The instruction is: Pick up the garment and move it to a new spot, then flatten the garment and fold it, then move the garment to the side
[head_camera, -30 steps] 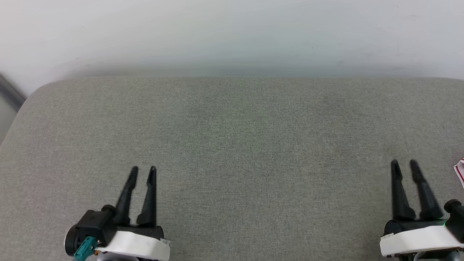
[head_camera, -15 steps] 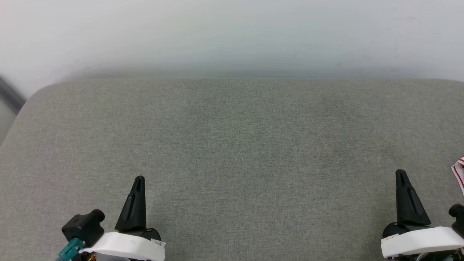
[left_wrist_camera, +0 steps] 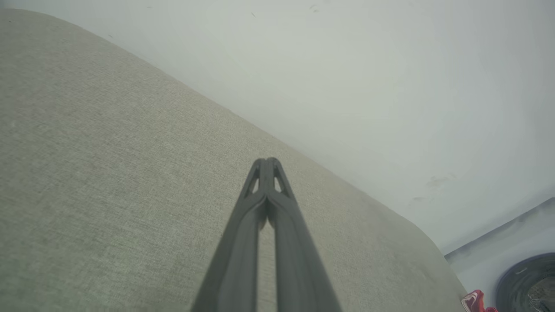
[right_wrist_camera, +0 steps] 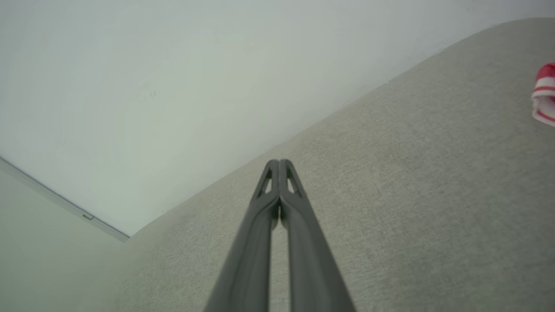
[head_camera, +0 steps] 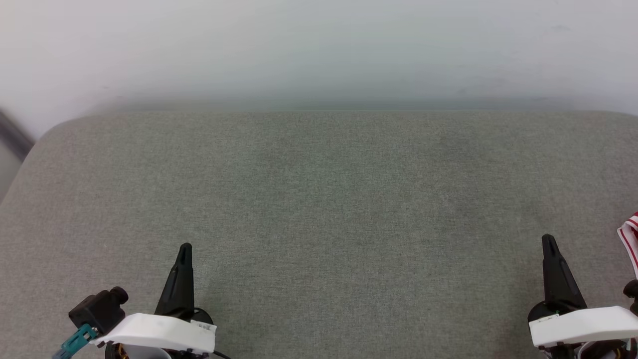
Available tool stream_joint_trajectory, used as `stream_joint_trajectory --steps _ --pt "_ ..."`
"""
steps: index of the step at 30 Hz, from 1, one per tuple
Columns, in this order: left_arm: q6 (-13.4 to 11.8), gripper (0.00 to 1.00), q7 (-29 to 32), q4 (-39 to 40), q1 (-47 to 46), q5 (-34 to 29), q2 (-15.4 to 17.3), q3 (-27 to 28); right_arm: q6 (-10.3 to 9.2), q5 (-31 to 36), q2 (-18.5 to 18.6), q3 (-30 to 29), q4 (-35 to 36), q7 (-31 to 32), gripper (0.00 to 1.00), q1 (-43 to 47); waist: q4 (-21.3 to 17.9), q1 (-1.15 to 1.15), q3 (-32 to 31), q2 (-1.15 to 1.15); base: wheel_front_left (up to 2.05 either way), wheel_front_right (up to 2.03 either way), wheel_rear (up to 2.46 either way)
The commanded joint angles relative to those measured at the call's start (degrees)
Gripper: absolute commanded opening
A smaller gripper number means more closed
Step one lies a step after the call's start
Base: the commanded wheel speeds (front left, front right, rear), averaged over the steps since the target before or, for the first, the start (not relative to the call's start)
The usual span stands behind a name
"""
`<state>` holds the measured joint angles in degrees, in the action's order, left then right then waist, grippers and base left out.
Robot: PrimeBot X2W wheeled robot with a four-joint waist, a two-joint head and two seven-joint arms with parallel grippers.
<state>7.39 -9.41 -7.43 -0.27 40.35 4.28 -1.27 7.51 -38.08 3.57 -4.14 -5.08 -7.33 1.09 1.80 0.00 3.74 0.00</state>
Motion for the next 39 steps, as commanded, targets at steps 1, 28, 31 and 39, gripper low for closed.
stream_joint_trajectory --steps 1,28,31,39 --pt "0.04 0.00 0.41 0.36 -1.63 2.34 0.36 0.31 -0.01 -2.50 0.61 0.03 0.34 0.38 0.00 -1.96 -0.03 0.00 -0.06 0.00 0.00 0.00 0.00" --pt "0.08 0.00 5.06 -1.95 -3.22 21.44 0.68 1.78 -0.02 -22.02 0.83 -0.01 -2.97 4.62 0.00 -4.01 -0.51 0.00 -1.00 0.00 0.00 0.00 0.00" --pt "0.08 0.00 5.53 -2.21 -3.37 23.31 0.68 1.97 -0.02 -23.93 0.84 -0.04 -3.28 5.07 0.00 -4.20 -0.56 0.00 -1.11 0.00 0.00 0.00 0.00" --pt "0.09 0.00 6.80 -2.83 -3.85 28.04 0.67 2.50 -0.02 -28.80 0.82 -0.14 -4.13 6.24 0.00 -4.71 -0.71 0.00 -1.40 0.00 0.00 0.00 0.00"
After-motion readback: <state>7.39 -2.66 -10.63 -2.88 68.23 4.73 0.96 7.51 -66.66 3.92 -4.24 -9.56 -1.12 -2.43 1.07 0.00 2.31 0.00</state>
